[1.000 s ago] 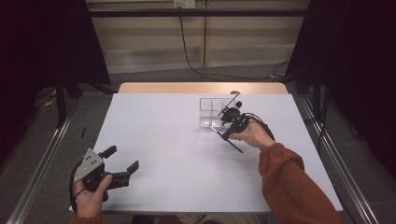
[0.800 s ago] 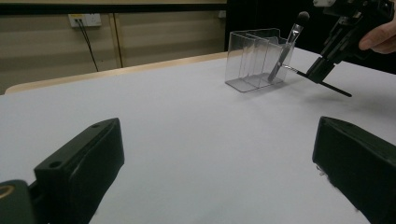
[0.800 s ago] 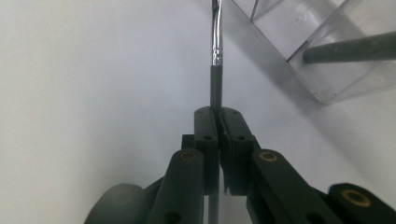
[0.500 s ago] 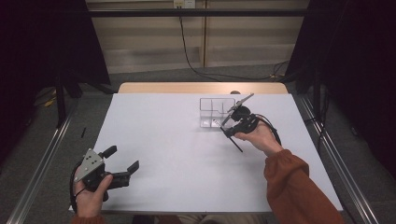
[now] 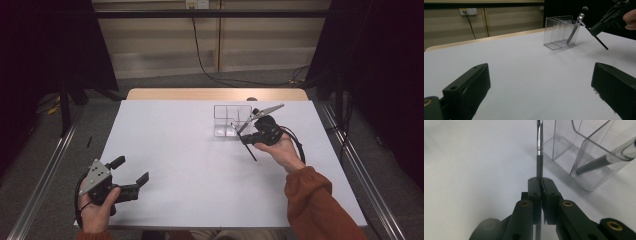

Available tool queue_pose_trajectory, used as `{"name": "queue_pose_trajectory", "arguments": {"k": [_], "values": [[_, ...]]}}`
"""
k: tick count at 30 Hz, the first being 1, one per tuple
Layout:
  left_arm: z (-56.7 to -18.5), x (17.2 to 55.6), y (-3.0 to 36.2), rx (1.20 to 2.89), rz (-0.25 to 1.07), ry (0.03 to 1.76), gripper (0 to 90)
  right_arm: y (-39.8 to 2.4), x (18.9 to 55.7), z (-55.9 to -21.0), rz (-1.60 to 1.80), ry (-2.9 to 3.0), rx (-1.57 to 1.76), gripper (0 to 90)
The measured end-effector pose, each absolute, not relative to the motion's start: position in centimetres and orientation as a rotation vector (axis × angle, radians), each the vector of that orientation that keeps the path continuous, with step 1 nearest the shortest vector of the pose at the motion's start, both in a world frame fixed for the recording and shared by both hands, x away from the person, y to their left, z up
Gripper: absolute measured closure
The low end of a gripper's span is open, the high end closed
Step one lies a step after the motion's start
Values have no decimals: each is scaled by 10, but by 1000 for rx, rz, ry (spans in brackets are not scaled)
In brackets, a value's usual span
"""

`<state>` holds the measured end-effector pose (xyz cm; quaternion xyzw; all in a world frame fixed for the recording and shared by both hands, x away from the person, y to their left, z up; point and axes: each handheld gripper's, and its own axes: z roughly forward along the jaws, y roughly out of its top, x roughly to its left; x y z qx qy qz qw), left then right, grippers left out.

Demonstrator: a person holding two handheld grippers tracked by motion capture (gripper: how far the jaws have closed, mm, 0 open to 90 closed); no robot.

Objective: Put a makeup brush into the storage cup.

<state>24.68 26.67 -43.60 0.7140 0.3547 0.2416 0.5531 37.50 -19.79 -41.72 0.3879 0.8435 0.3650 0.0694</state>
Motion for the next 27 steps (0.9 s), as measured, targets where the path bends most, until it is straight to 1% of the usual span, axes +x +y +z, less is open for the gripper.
{"name": "queue_pose_trajectory", "arguments": {"k": [14, 27], "values": [[-436, 247, 267, 1688, 579, 844, 23, -204, 366, -423, 1252, 2402, 1150, 860], [-436, 247, 268, 1685, 579, 849, 22, -212, 362, -421, 1437, 2257, 1131, 860]]}}
